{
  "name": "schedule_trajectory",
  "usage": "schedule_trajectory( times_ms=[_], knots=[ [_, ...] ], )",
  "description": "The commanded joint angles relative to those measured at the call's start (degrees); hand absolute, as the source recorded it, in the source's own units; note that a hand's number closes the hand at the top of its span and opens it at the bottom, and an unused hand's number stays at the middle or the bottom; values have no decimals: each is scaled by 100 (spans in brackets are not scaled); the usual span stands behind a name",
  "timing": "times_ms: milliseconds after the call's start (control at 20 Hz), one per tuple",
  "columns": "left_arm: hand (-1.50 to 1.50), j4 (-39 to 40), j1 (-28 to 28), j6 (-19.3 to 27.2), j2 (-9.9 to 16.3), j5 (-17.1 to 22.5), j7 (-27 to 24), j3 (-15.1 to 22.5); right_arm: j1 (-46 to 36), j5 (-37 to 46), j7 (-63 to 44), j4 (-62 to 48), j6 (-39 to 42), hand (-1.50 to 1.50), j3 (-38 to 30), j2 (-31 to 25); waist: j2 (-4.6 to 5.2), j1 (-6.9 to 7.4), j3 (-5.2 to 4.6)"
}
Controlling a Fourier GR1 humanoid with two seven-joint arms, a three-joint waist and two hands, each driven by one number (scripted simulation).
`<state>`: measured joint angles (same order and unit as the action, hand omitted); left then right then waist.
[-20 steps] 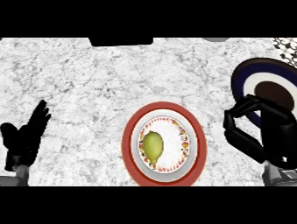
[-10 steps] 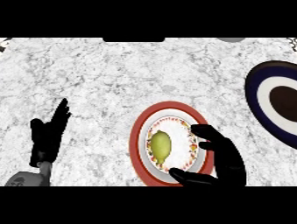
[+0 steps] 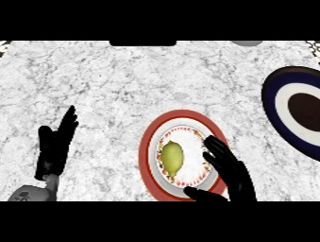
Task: Pick the lemon from the plate and place it in the plate
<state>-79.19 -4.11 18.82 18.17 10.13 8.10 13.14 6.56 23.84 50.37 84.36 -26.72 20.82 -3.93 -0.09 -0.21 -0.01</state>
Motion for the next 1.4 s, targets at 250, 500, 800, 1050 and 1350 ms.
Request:
schedule_trajectory(
  times_ms=[250, 500, 800, 1050, 1350],
  knots=[
    [0, -110, -145, -34, 12, -67, 273, -100, 73, 1967, -2541, 626, 546, -150, 411, -626, 7, 4, -9],
    [0, -486, 184, 104, -132, -242, 397, -32, -97, 2923, -3873, 1094, 1120, -150, 853, -291, -1, 29, -2],
    [0, -764, 415, -239, -122, -348, 439, -258, -743, 3078, -3997, 200, 1275, -150, 732, 230, 8, 49, 2],
    [0, -615, 504, -463, -317, -549, 221, -547, -540, 2889, -3665, 337, 1441, -150, 526, 9, 7, 30, 2],
    [0, -635, 48, -315, -688, -916, 731, -502, -411, 3244, -3977, 513, 1565, -150, 877, 214, 5, 19, 2]
  ],
)
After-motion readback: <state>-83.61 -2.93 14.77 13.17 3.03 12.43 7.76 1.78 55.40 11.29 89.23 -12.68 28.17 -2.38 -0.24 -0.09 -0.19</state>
